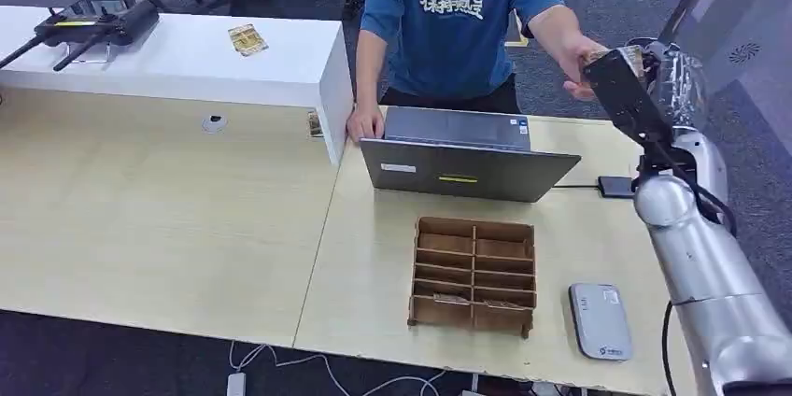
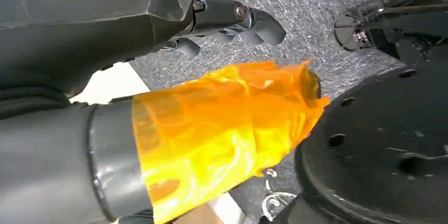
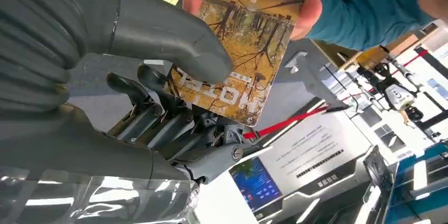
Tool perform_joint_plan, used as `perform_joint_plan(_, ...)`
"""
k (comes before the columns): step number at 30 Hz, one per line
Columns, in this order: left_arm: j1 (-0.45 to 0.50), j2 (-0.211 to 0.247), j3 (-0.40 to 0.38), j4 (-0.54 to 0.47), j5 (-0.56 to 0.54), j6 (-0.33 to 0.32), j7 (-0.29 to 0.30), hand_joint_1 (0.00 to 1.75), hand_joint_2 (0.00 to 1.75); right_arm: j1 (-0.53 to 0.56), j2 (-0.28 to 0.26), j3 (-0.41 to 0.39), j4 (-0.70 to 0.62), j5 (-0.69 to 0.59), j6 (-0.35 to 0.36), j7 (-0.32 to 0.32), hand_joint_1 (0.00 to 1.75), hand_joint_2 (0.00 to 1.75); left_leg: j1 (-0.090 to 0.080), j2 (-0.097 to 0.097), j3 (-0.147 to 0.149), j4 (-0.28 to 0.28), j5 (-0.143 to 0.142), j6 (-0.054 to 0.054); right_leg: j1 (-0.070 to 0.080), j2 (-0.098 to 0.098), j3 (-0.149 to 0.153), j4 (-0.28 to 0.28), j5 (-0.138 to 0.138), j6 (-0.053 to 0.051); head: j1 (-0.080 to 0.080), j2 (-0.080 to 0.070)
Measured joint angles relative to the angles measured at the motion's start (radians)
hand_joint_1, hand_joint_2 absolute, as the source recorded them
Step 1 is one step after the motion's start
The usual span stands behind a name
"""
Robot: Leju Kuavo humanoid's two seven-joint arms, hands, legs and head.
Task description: Pass the card to the sensor for recognition and then transmit it.
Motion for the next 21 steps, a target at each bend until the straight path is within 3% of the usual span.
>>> perform_joint_plan(15,-0.004,0.002,0.0,0.0,-0.024,0.002,0.003,0.0,0.0,-0.027,0.049,0.025,0.068,0.051,-0.018,0.01,1.75,1.75,0.0,0.0,0.0,0.0,0.0,0.0,0.0,0.0,0.0,0.0,0.0,0.0,0.0,0.0)
perform_joint_plan(16,-0.004,0.002,0.0,0.0,-0.025,0.002,0.003,0.0,0.0,-0.027,0.05,0.026,0.069,0.051,-0.018,0.01,1.41,1.75,0.0,0.0,0.0,0.0,0.0,0.0,0.0,0.0,0.0,0.0,0.0,0.0,0.0,0.0)
perform_joint_plan(17,-0.004,0.002,0.0,0.0,-0.025,0.002,0.003,0.0,0.0,-0.027,0.05,0.027,0.071,0.051,-0.018,0.01,0.0,1.75,0.0,0.0,0.0,0.0,0.0,0.0,0.0,0.0,0.0,0.0,0.0,0.0,0.0,0.0)
perform_joint_plan(21,-0.004,0.002,0.001,0.0,-0.029,0.003,0.005,0.0,0.0,-0.027,0.051,0.028,0.072,0.051,-0.026,0.01,0.0,1.75,0.0,0.0,0.0,0.0,0.0,0.0,0.0,0.0,0.0,0.0,0.0,0.0,0.0,0.0)
